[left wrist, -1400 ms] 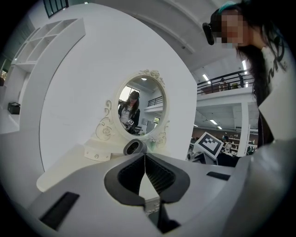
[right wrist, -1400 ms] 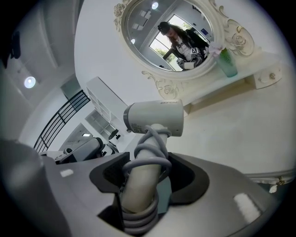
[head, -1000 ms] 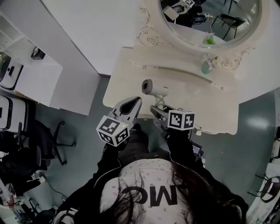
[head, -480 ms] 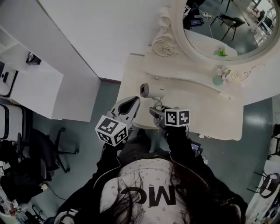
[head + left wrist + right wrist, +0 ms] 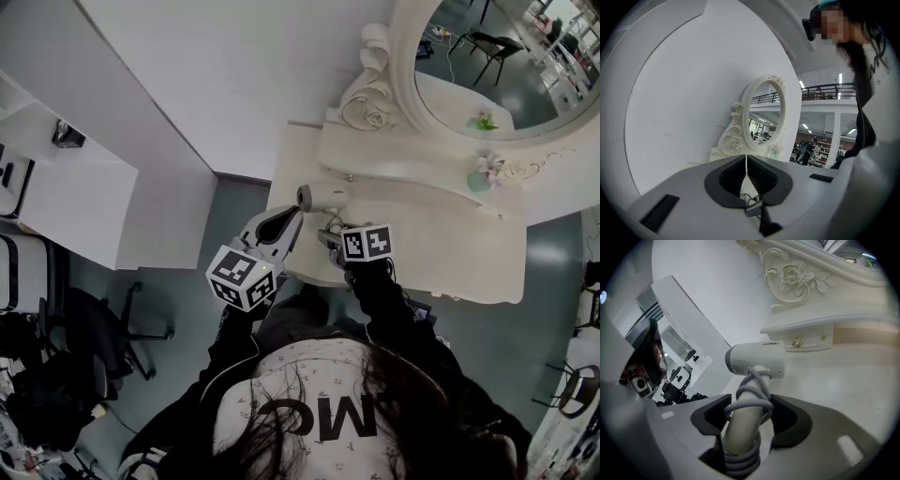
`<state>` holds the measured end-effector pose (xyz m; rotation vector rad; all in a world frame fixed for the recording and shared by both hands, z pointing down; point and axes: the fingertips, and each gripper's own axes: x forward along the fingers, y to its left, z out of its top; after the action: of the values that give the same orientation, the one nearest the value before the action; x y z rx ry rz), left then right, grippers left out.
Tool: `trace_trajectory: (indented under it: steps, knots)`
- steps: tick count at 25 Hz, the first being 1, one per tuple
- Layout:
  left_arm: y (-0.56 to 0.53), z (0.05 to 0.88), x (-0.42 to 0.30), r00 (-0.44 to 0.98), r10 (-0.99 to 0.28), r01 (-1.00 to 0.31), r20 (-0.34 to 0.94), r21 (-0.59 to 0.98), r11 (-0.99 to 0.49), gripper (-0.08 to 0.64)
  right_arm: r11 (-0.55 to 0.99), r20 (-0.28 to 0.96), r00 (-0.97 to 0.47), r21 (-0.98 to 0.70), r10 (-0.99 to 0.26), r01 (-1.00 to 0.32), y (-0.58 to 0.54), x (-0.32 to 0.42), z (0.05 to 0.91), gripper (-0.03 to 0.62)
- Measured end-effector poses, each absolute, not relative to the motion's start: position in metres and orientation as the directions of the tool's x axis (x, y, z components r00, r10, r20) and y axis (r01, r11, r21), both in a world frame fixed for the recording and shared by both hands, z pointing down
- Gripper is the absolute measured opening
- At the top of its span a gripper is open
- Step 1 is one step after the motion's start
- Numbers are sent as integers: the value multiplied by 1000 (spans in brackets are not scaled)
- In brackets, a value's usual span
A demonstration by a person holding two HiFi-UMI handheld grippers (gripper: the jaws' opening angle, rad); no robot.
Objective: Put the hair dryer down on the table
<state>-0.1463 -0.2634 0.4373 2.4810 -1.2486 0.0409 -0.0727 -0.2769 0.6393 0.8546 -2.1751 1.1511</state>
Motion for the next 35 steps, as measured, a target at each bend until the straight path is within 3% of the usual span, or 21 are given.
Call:
trace_trajectory:
  steps: [12, 27, 35]
  knots:
    - [-268, 441, -160, 620, -757, -776, 207, 303, -553, -5, 649, 812, -507, -222, -291, -728, -295, -83, 672, 264]
    - [-256, 445, -166, 631, -742, -770, 226, 297, -564, -5, 832, 801, -566, -174, -192, -528, -323, -87, 687, 263]
    - [-256, 444, -167, 624, -749, -776, 221, 291, -560, -5, 858, 798, -570, -143, -194, -493, -324, -86, 690, 265]
